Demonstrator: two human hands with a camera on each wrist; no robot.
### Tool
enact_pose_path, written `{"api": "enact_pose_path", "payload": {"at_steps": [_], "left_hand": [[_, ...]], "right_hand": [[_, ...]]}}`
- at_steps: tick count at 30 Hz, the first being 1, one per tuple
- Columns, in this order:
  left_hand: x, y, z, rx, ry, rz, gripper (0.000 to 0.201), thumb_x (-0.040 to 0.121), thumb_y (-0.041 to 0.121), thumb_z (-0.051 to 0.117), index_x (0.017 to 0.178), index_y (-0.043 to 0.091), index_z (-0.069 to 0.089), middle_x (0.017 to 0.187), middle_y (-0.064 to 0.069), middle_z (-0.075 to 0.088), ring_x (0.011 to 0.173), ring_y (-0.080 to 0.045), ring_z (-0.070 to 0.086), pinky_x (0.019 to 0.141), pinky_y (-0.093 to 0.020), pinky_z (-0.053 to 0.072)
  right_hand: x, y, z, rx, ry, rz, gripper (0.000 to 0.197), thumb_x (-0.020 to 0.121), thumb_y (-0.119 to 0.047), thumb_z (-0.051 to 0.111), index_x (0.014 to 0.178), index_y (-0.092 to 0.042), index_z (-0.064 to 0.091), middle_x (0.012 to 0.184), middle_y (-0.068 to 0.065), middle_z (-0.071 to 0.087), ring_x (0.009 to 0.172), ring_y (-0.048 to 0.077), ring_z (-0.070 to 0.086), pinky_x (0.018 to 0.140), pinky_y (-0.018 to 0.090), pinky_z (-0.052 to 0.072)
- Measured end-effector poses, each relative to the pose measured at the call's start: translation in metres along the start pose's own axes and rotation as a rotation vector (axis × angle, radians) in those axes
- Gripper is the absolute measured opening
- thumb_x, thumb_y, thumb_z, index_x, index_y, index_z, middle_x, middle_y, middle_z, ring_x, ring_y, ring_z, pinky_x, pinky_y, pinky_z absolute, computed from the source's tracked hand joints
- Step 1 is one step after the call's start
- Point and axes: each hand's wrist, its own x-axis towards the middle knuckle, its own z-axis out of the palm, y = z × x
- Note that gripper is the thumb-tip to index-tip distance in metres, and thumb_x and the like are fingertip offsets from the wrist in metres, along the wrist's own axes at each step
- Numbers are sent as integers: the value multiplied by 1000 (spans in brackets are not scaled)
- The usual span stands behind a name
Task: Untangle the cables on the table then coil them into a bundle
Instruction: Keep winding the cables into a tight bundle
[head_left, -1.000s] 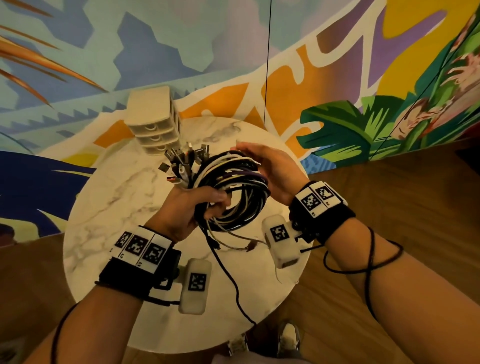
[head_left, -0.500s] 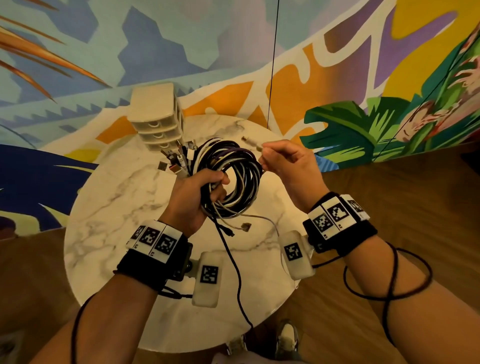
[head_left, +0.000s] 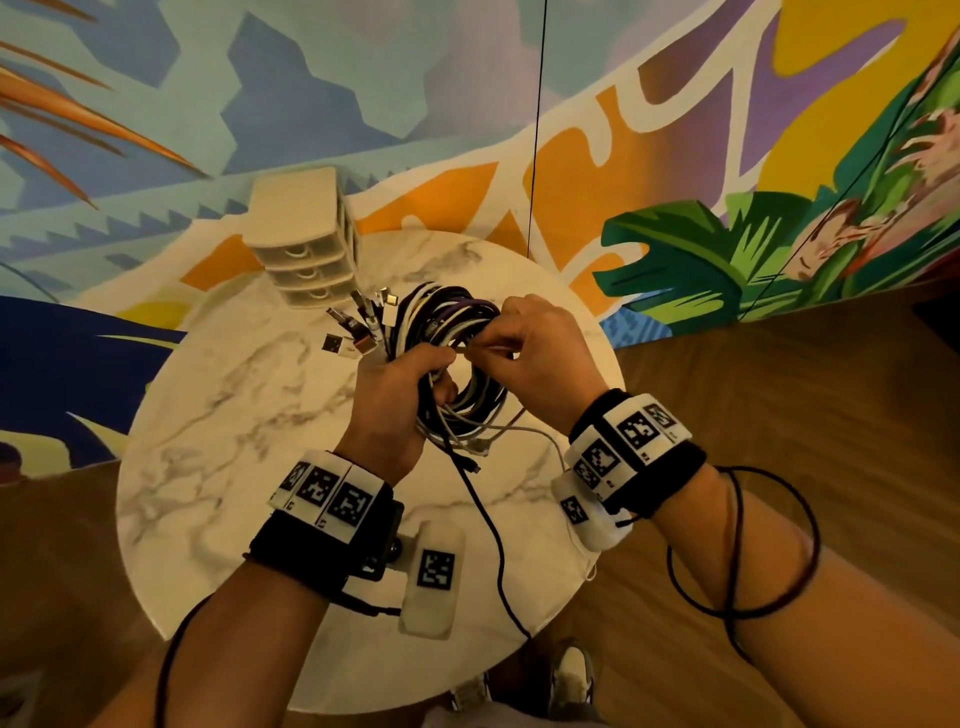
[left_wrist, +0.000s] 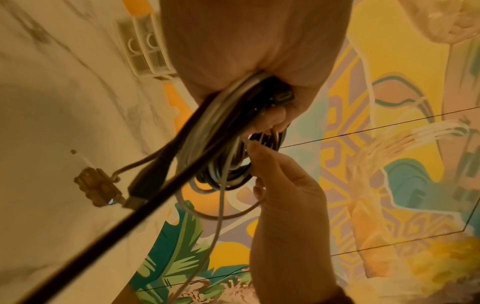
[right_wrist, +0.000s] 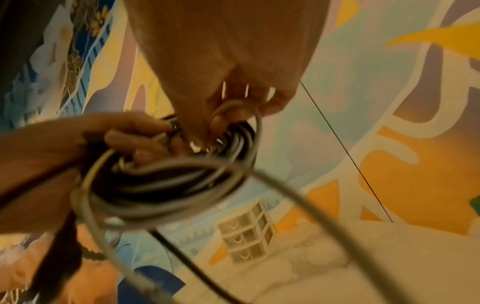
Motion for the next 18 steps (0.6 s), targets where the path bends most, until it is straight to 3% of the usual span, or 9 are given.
{"api": "enact_pose_path", "payload": {"at_steps": [3, 6, 9, 13, 16, 18], "left_hand": [[-2, 1, 7, -52, 1, 23, 22, 83, -10, 47, 74, 8, 57, 45, 2, 40, 37, -11, 36, 46, -23, 36], [-3, 3, 9, -87, -17, 25, 24, 83, -10, 47, 71, 8, 58, 46, 2, 41, 37, -11, 36, 46, -24, 35], [-5, 0, 9, -76, -46, 10, 20, 83, -9, 48, 72, 6, 56, 45, 0, 38, 38, -13, 35, 47, -24, 35], [-8, -4, 13, -30, -90, -30, 12, 84, -6, 49, 77, 2, 55, 42, 0, 36, 39, -14, 34, 47, -24, 35], [-6, -5, 12, -4, -94, -48, 11, 84, -4, 50, 76, 2, 56, 41, -1, 35, 41, -16, 33, 48, -24, 37], [-4, -3, 7, -24, -97, -42, 8, 84, -4, 50, 79, 1, 55, 42, 0, 37, 41, -15, 33, 47, -24, 38]], "right_hand": [[-1, 2, 12, -81, 181, -78, 10, 81, -25, 70, 81, -16, 73, 75, -4, 46, 80, 16, 39, 69, 32, 29], [-2, 4, 17, -14, 322, -117, 12, 76, -18, 75, 76, -11, 66, 81, 5, 48, 82, 21, 42, 68, 35, 36], [2, 1, 14, 91, 366, 24, 32, 70, -18, 76, 78, -17, 45, 87, 0, 40, 85, 21, 40, 71, 36, 39], [10, -2, 13, 213, 253, 234, 38, 65, -16, 69, 93, -25, 44, 91, -2, 46, 85, 21, 46, 75, 44, 44], [12, -2, 9, 302, 99, 368, 43, 72, -21, 71, 107, -27, 49, 88, -6, 56, 80, 12, 56, 66, 27, 45], [13, 1, 0, 368, -54, 397, 43, 76, -23, 73, 113, -26, 52, 91, -7, 63, 81, 8, 63, 69, 21, 47]]}}
